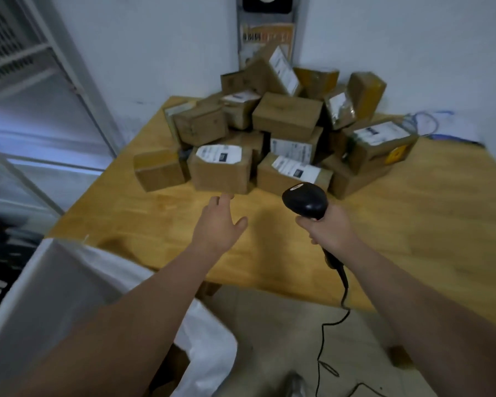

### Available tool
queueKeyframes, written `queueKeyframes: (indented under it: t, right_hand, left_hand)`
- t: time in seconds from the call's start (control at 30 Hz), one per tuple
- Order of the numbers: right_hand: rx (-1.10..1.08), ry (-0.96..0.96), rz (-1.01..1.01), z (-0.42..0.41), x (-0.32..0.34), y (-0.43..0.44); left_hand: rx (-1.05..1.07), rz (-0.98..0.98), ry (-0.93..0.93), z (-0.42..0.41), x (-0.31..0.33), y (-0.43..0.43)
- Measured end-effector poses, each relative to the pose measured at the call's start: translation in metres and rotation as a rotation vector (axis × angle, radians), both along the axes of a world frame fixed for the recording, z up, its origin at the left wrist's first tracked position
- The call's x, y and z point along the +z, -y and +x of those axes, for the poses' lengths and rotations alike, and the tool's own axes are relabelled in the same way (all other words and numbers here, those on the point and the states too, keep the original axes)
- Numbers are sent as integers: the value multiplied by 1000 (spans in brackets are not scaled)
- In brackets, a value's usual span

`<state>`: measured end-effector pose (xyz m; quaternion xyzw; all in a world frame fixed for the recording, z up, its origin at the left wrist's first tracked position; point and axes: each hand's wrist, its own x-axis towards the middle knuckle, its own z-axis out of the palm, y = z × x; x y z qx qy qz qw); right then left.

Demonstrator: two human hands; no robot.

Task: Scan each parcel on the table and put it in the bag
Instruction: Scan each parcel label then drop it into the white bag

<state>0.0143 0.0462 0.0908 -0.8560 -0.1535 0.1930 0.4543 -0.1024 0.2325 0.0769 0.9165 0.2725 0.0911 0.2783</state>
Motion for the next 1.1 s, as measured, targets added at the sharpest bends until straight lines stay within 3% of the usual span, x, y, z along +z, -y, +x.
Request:
queueKeyframes:
  t: [0.37,0.57,0.8,0.97,1.03,1.1]
  right_hand:
    - [-146,-195,24,94,-15,24]
    - [-127,-150,-44,136,-21,4]
    - [-41,-73,-55,172,-25,-30]
    - [41,-128,-119,180,-29,-49]
    - [61,-81,-217,175,-36,-46]
    - [39,-156,-261,163,-42,-34]
  left_hand:
    - [8,-82,-95,109,-25,16]
    - [-12,-133,-151,175,-40,-7]
    - [229,-413,-236,237,-53,-29]
    - [289,-569,-63,238,-62,-37]
    - [267,-620,-6,231,-64,-37]
    - [206,-619,3,223,-65,-34]
